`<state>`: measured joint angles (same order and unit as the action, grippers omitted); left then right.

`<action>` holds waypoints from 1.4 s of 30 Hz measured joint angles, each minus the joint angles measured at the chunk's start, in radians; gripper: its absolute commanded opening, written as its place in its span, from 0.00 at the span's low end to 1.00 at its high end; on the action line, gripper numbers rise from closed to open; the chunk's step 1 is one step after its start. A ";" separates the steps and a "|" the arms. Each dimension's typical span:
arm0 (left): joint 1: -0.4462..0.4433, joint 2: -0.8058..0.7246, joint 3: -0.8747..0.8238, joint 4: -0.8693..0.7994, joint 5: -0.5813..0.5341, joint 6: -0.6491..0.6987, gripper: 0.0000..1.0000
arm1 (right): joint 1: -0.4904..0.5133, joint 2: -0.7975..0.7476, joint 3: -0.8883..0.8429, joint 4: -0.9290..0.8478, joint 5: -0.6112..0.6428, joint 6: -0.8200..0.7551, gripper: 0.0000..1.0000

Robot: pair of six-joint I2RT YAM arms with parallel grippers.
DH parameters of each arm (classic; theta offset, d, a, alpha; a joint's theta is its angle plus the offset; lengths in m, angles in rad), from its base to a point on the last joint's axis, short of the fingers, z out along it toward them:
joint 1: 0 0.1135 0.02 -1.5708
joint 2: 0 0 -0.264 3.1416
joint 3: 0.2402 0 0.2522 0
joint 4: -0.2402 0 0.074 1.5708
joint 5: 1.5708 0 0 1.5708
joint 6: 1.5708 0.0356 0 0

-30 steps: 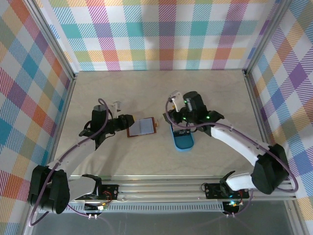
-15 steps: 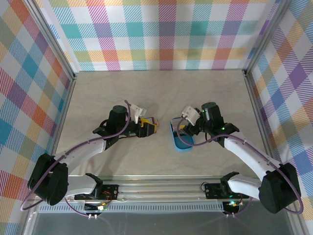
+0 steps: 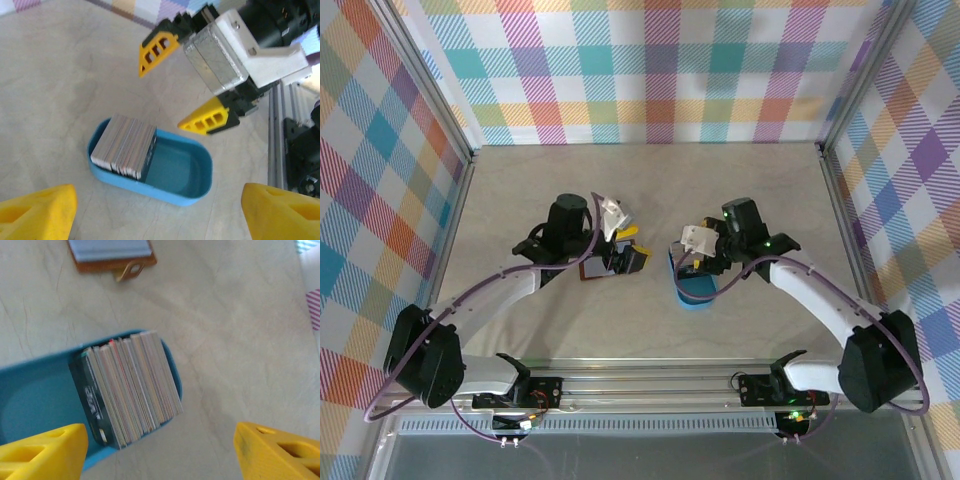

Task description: Put the credit cards into the card holder

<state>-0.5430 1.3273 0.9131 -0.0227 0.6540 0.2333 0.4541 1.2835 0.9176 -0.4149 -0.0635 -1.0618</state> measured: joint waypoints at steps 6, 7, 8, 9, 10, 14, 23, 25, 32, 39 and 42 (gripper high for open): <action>0.000 0.040 -0.020 -0.040 -0.002 0.057 0.85 | -0.035 0.093 0.011 -0.034 0.018 -0.132 0.75; 0.000 0.041 -0.023 -0.052 -0.005 0.069 0.85 | -0.035 0.109 0.011 -0.032 0.018 -0.149 0.76; 0.000 0.041 -0.026 -0.059 -0.011 0.080 0.85 | -0.032 0.124 0.011 -0.026 0.018 -0.162 0.76; 0.000 0.042 -0.027 -0.066 -0.017 0.089 0.85 | -0.027 0.137 0.011 -0.019 0.019 -0.175 0.77; 0.000 0.042 -0.027 -0.074 -0.022 0.098 0.85 | -0.022 0.150 0.011 -0.011 0.019 -0.187 0.78; 0.000 0.043 -0.027 -0.084 -0.050 0.124 0.85 | 0.003 0.172 0.011 0.028 0.018 -0.221 0.80; 0.000 0.068 -0.027 -0.108 -0.090 0.151 0.85 | 0.051 0.208 0.000 0.095 0.019 -0.262 0.82; 0.000 0.073 -0.027 -0.110 -0.091 0.151 0.85 | 0.055 0.227 0.000 0.096 0.019 -0.265 0.82; 0.000 0.075 -0.027 -0.115 -0.097 0.153 0.85 | 0.059 0.245 -0.006 0.101 0.021 -0.272 0.83; 0.000 0.090 -0.026 -0.135 -0.098 0.153 0.85 | 0.071 0.264 -0.010 0.122 0.042 -0.280 0.83; 0.000 0.091 -0.026 -0.136 -0.099 0.153 0.85 | 0.071 0.266 -0.011 0.136 0.051 -0.283 0.82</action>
<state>-0.5430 1.4185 0.8871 -0.1589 0.5552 0.3866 0.5255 1.5497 0.9070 -0.2787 -0.0124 -1.3445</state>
